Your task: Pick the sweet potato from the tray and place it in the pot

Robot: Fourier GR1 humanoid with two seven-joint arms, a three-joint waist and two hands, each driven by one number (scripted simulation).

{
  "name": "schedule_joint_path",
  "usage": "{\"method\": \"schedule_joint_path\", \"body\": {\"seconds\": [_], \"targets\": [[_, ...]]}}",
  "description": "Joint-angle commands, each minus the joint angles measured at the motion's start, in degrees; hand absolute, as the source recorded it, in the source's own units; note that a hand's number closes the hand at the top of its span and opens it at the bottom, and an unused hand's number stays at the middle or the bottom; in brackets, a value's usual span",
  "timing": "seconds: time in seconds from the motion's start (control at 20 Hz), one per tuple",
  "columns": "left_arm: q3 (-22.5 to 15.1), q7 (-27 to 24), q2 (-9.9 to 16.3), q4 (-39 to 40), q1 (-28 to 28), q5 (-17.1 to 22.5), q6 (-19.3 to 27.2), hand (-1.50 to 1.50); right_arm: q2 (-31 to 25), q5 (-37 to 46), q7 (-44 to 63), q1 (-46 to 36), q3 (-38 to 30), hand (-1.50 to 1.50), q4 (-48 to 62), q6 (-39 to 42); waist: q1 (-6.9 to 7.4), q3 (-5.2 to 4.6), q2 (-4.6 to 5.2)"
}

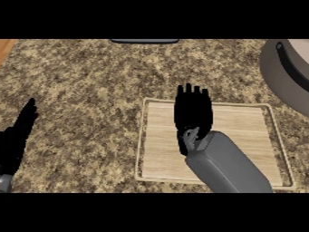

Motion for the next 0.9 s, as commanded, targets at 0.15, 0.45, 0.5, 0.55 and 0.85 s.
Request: {"method": "schedule_joint_path", "body": {"seconds": [0.15, 0.45, 0.5, 0.55, 0.85], "targets": [[-1.3, 1.3, -2.1, -1.5, 0.8, -2.5, 1.8, 0.0, 2.5, 0.9, 12.0, -3.2, 0.4, -1.5, 6.3, 5.5, -0.29, 0.05, -0.1], [0.3, 3.3, -0.8, -3.3, 0.2, -2.3, 0.0, 0.0, 2.5, -1.4, 12.1, -4.5, 0.2, -1.5, 12.4, 4.0, -0.12, 0.09, -0.05], [2.1, -0.4, 0.5, -2.7, 3.1, -0.2, -3.1, 0.0, 2.5, -1.6, 11.6, -6.3, 0.0, -1.5, 15.7, 3.3, 0.59, 0.05, 0.03], [1.2, 0.1, -1.9, 1.5, -0.1, -2.4, -0.7, 0.0, 2.5, -2.8, 13.4, -7.5, 0.2, -1.5, 14.0, 4.9, -0.17, 0.03, 0.06], [1.8, 2.5, -1.7, -2.5, 1.1, -3.3, -1.1, 0.0, 2.6, 0.0, 10.2, -6.4, -0.6, -1.5, 20.0, 1.4, -0.14, 0.09, -0.01]]}}
